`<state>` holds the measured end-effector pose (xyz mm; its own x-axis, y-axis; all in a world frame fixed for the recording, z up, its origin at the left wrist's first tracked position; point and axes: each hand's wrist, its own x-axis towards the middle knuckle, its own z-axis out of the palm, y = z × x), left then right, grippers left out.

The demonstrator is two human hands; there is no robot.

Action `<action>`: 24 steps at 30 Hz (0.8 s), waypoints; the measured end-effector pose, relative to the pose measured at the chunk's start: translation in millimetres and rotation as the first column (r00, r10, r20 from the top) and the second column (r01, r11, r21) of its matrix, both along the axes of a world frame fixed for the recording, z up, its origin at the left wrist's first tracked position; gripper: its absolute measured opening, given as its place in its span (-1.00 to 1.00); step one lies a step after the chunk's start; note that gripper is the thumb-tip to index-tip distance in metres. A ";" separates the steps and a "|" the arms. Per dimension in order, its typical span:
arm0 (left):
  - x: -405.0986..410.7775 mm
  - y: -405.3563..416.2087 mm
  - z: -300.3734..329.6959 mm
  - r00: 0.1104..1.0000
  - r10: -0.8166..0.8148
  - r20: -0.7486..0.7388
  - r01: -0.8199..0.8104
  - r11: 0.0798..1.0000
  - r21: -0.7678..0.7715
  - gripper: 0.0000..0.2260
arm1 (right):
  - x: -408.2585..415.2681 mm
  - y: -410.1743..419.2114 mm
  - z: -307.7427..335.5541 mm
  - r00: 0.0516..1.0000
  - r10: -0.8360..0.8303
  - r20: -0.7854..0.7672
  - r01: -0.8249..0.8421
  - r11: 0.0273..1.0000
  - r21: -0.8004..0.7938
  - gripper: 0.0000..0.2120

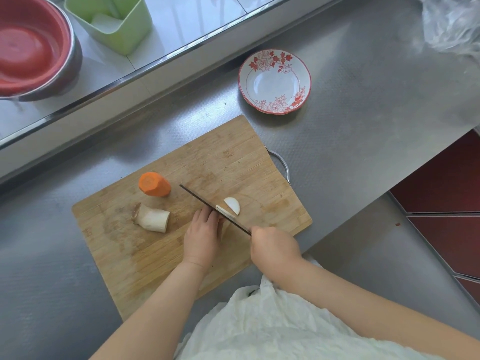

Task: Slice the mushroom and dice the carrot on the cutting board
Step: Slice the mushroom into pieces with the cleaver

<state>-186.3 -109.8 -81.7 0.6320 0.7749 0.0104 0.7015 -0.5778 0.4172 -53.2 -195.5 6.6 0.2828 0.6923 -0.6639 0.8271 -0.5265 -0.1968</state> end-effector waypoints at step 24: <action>-7.9 -0.1 -7.1 0.995 -0.040 0.095 0.038 0.999 0.028 -0.74 | 24.0 19.1 -24.0 0.967 -0.205 -0.152 0.196 0.978 -0.069 -0.71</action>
<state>-194.2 -109.9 -88.8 0.6570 0.7483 0.0919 0.6360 -0.6156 0.4653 -29.3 -176.4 -17.4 0.3013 0.5945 -0.7455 0.6646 -0.6916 -0.2829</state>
